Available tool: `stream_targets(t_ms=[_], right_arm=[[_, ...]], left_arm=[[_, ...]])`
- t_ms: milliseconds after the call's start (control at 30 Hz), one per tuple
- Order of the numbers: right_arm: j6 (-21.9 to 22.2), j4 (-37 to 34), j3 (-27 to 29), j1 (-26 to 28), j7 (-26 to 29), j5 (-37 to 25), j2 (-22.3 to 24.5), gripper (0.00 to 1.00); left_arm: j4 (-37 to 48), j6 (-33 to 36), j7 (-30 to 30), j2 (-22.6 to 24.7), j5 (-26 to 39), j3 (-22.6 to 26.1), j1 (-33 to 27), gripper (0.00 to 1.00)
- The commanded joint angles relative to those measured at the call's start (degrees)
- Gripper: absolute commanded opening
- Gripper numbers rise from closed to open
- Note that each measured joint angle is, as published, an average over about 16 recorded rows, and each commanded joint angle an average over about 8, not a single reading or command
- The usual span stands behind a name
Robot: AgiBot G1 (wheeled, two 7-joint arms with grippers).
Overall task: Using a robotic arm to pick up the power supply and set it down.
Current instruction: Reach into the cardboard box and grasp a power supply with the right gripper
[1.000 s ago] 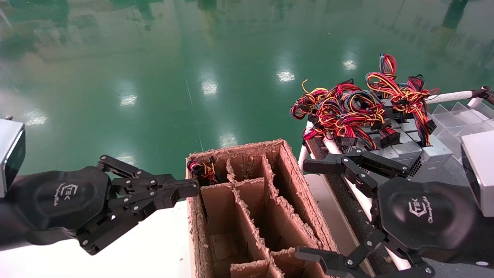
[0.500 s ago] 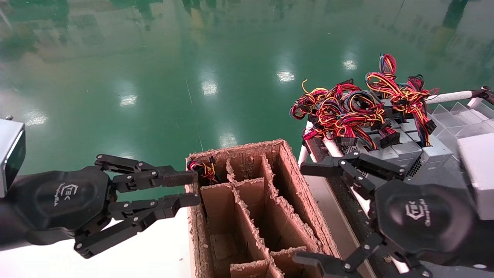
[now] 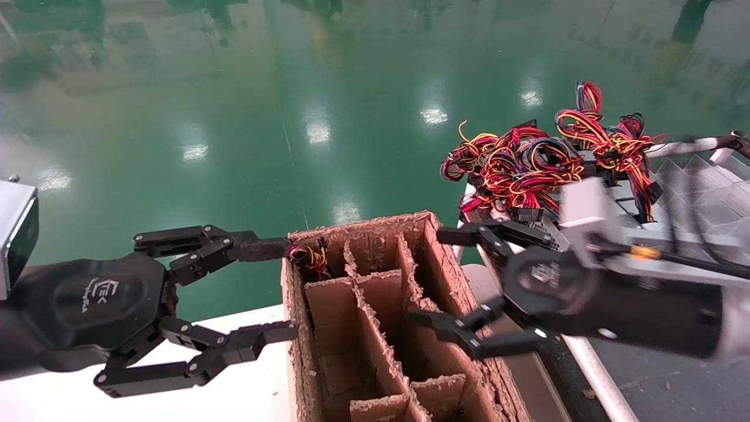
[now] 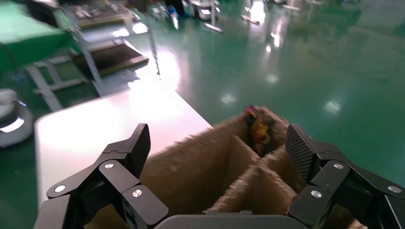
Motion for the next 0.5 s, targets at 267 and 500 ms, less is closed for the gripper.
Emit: stream_targets(t_ms=[267,500], right_arm=[[2.4,-0.7,-2.0,1.4,0.9,-3.8,-2.2,1.0],[7.1,-5.1,-7.6,5.8,4.5,-13.2,-9.7,1.0]], left_arm=[[0.0,0.0,0.0,0.0,0.0,0.0,0.0,1.0],[0.0,0.0,0.0,0.0,0.0,0.0,0.0,1.0]])
